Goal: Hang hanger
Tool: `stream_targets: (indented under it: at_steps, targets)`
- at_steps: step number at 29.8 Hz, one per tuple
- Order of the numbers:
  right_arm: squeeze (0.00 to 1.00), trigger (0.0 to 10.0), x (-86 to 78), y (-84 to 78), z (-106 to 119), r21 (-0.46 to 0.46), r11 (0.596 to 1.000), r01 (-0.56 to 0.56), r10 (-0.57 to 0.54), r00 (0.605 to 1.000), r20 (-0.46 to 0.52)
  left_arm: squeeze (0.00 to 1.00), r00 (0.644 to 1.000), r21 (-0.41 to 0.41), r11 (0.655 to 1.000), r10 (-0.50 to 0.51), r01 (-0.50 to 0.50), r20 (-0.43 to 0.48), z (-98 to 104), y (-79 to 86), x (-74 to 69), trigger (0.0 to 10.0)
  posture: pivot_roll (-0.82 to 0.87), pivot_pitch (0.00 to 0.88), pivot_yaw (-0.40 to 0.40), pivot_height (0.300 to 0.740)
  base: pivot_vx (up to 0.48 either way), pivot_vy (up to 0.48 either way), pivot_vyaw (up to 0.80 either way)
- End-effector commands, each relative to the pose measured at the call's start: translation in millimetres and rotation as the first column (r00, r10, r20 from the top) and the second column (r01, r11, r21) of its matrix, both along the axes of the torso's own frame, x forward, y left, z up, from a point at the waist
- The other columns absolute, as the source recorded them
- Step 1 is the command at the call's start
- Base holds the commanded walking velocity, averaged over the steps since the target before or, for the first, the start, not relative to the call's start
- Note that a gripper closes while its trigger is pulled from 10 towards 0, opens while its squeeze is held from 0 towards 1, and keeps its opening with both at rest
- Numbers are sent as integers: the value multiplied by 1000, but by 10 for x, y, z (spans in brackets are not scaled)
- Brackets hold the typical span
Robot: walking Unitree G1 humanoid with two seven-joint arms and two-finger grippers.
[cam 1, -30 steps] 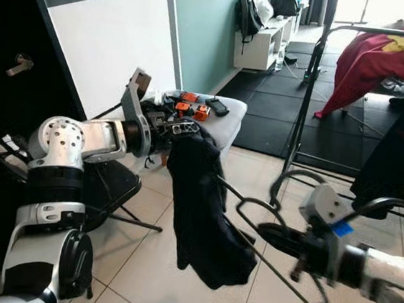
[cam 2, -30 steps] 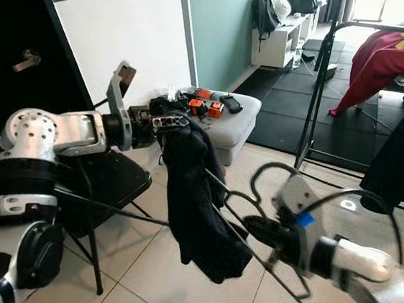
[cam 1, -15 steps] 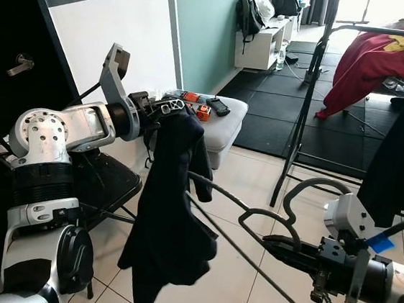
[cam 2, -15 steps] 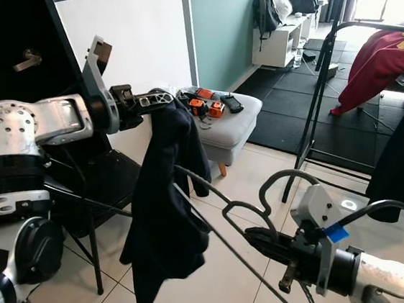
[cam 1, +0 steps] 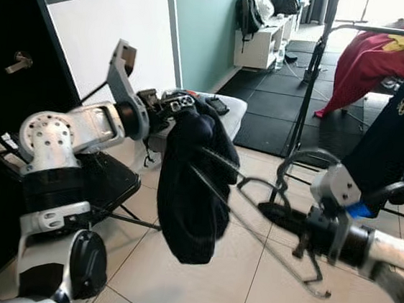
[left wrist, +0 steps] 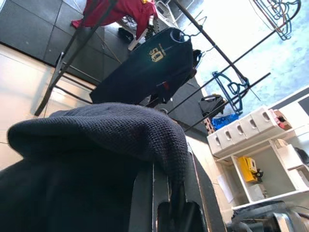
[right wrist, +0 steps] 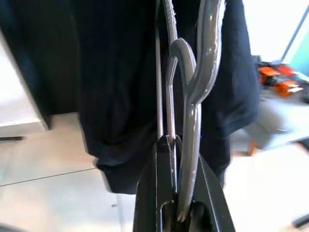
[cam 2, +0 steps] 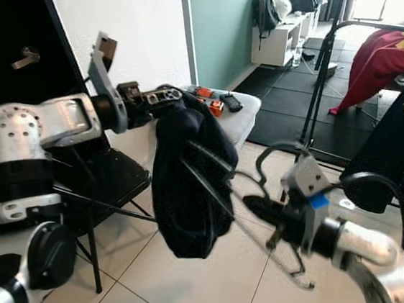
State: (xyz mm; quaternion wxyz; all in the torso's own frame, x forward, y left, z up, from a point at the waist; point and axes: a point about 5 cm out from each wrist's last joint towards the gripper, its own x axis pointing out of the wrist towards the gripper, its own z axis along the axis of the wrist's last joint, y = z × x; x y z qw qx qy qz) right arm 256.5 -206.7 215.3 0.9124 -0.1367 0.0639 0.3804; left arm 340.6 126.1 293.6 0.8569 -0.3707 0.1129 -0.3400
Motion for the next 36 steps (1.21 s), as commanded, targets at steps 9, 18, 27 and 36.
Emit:
stream_targets:
  at_steps: [9,18,27,36]
  targets:
    - [0,10000,56,13,5,2,999,40,-40,999,24,0,998,-52,996,65,-66,-8,27,77,5,10000,-111,0,103,740,0,0,0]
    - [0,10000,174,282,165,145,989,-31,10,990,144,0,998,-205,978,-42,33,-41,93,-536,-67,10000,-121,0,102,740,0,0,0]
    - [0,10000,260,446,233,181,981,-70,35,981,188,1000,985,-208,963,-170,173,34,228,-858,-210,10000,-127,0,103,740,0,0,0]
    - [0,10000,283,473,269,199,977,-73,30,977,209,1000,993,-251,961,-117,118,21,264,-787,-172,10000,-121,0,99,740,0,0,0]
